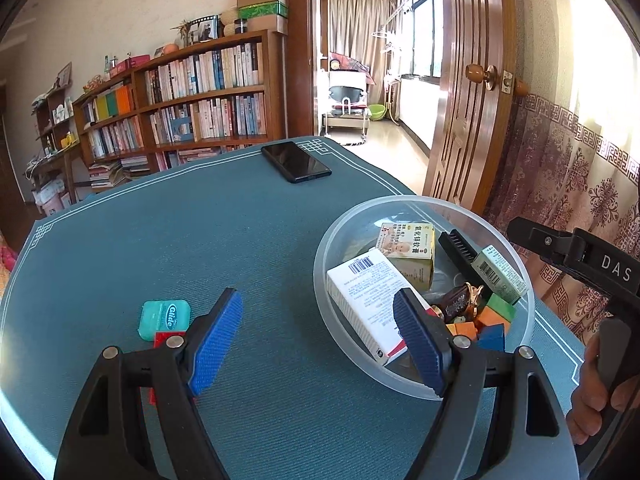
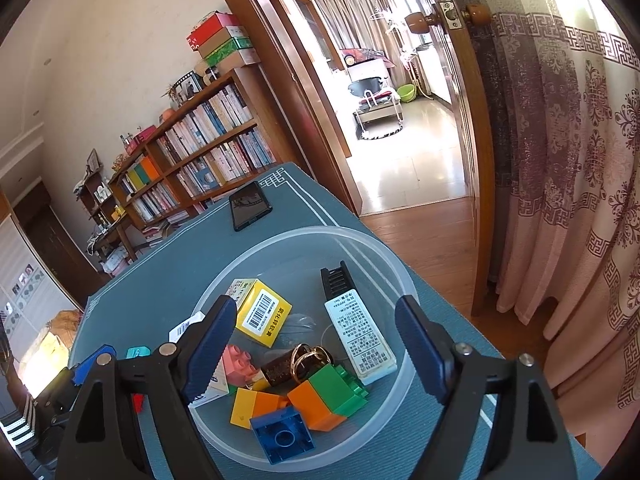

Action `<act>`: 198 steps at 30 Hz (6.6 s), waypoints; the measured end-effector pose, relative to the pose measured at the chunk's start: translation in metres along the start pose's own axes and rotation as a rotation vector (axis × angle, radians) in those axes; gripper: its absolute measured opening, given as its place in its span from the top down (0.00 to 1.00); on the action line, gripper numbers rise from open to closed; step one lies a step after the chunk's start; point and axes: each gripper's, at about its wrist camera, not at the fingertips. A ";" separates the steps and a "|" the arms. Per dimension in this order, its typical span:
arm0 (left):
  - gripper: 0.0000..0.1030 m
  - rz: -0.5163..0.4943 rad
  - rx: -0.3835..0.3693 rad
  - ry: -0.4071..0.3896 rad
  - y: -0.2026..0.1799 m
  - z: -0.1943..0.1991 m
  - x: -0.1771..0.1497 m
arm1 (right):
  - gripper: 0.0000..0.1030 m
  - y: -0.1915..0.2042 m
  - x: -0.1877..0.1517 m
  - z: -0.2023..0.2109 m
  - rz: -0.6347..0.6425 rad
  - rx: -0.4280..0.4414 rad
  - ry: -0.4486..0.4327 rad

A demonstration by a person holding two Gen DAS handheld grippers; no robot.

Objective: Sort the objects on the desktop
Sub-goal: 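Move both tools back over the red brick and floss case, then grasp the red Lego brick with the left tool while the right tool grasps the teal floss case, then carry the floss case into the bowl and open the right tool while the left tool carries the brick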

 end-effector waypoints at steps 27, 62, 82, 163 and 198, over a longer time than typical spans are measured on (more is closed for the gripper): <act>0.21 0.224 0.149 0.065 0.099 0.017 -0.043 | 0.01 0.016 -0.008 0.008 0.021 0.048 -0.008; 0.00 0.282 0.295 0.182 0.128 -0.017 -0.064 | 0.01 0.069 -0.036 0.029 0.232 0.111 -0.050; 0.48 0.177 0.175 0.164 0.118 -0.012 -0.056 | 0.01 0.104 -0.057 0.031 0.317 0.172 -0.019; 0.67 0.339 0.254 0.054 0.174 0.050 -0.079 | 0.39 0.247 -0.110 -0.011 0.586 0.226 0.095; 0.67 0.205 0.157 0.054 0.109 0.048 -0.055 | 0.39 0.086 -0.044 0.019 0.353 -0.018 -0.045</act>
Point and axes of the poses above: each gripper's, at about its wrist camera, not at the fingertips, and z roughly against the way its jaws point, y to its left, x to its top, and after that the axes turned 13 degrees about -x, right-handed
